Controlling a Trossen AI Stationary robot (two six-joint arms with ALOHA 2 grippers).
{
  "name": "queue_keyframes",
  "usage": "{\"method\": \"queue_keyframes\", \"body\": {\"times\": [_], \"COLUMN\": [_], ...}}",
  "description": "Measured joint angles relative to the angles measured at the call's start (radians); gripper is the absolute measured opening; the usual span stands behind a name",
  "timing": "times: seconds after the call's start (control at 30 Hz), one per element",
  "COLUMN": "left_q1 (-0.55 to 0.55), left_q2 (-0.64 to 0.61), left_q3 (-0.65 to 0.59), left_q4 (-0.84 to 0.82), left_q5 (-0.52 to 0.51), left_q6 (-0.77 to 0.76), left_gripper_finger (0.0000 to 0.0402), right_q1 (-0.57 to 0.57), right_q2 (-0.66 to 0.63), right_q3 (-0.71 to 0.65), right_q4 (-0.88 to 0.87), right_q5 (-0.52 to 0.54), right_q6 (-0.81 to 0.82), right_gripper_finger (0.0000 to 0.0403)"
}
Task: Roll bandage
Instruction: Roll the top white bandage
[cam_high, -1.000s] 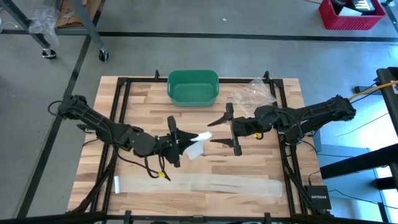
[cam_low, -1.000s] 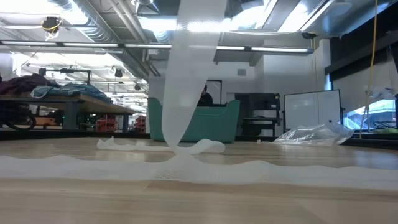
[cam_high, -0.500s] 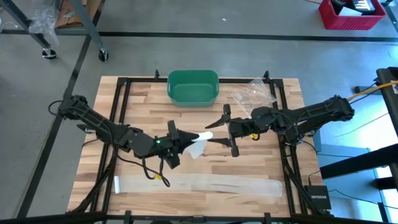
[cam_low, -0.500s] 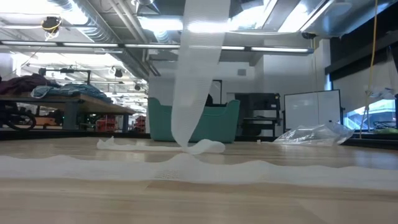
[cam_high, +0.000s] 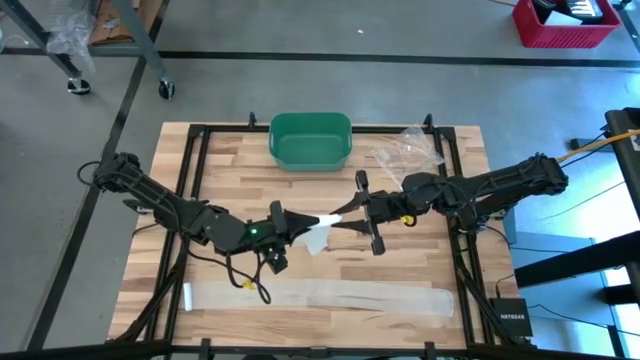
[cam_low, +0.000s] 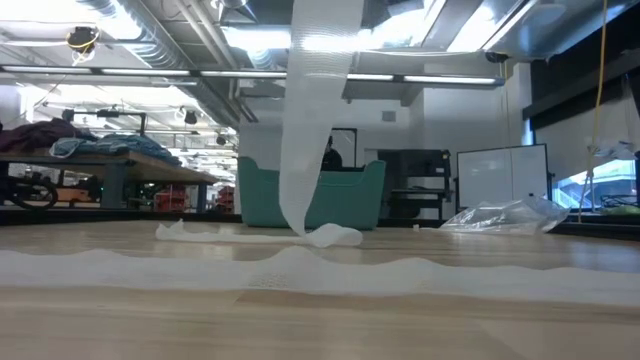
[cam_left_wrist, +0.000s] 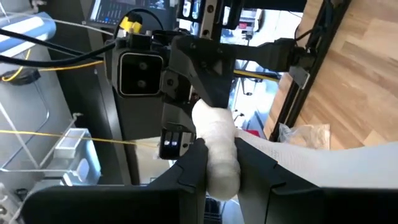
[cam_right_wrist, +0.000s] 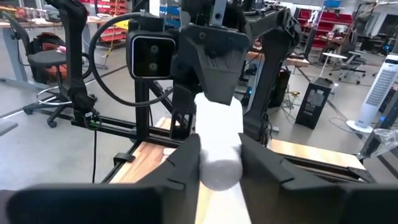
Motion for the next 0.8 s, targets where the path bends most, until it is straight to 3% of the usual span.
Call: {"method": "queue_keyframes", "body": {"times": [0.13,0.27,0.57,0.8], "left_q1": [0.001,-0.001,-0.041,-0.078], "left_q2": [0.0,0.0,0.0,-0.007], "left_q3": [0.0,0.0,0.0,0.0], "left_q4": [0.005,0.055,0.04,0.02], "left_q5": [0.0,-0.005,-0.13,-0.117], "left_q6": [0.011,-0.131,-0.444,-0.835], "left_gripper_finger": [0.006,0.009,0.0187,0.0209], "right_q1": [0.0,0.0,-0.001,0.0], "right_q2": [0.0,0.0,0.001,0.0], "right_q3": [0.0,0.003,0.003,0.003], "right_q4": [0.004,0.011,0.003,0.013], "right_q5": [0.001,0.001,0.006,0.035], "right_q6": [-0.005,-0.021,-0.025,-0.046], "right_gripper_finger": [0.0058,0.0033,0.0045,0.0044]}}
